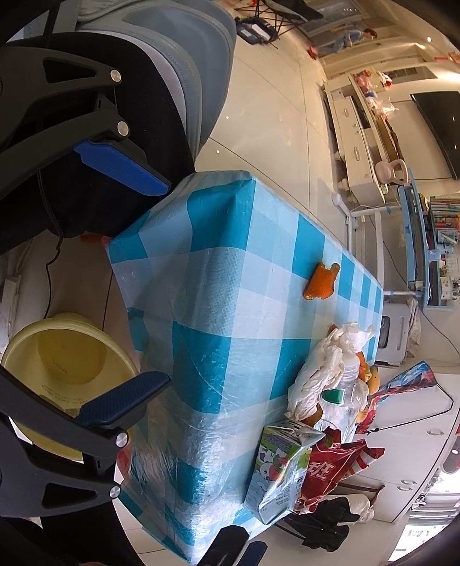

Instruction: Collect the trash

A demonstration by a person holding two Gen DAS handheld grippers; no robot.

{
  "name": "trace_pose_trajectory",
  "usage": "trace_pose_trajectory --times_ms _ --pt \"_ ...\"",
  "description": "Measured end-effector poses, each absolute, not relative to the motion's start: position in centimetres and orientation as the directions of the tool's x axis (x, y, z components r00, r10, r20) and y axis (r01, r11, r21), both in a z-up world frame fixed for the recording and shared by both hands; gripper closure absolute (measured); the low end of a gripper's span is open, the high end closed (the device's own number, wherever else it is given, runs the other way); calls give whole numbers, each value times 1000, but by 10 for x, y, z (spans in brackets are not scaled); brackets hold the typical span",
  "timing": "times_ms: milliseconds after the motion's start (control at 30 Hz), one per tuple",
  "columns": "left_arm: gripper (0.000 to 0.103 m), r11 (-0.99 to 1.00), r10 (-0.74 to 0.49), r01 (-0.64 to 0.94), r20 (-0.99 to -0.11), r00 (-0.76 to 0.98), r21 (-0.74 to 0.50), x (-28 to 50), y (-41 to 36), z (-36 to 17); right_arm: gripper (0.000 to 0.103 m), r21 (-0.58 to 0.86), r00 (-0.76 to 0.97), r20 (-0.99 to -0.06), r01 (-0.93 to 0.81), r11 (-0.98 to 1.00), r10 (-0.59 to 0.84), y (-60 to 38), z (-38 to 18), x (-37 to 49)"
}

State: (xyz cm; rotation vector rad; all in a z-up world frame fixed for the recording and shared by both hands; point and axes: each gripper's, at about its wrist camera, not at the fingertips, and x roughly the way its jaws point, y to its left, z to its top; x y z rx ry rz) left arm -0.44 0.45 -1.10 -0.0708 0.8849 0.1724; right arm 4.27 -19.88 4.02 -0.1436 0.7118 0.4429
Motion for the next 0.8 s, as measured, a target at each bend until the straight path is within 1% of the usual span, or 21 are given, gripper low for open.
trace_pose_trajectory --times_ms 400,800 --pt "6 983 117 -184 -771 625 -1 -4 4 -11 6 34 648 -673 -454 890 357 -196 37 43" --pt "6 981 119 -193 -766 632 -7 -5 7 -8 6 65 655 -646 -464 884 391 -201 46 42"
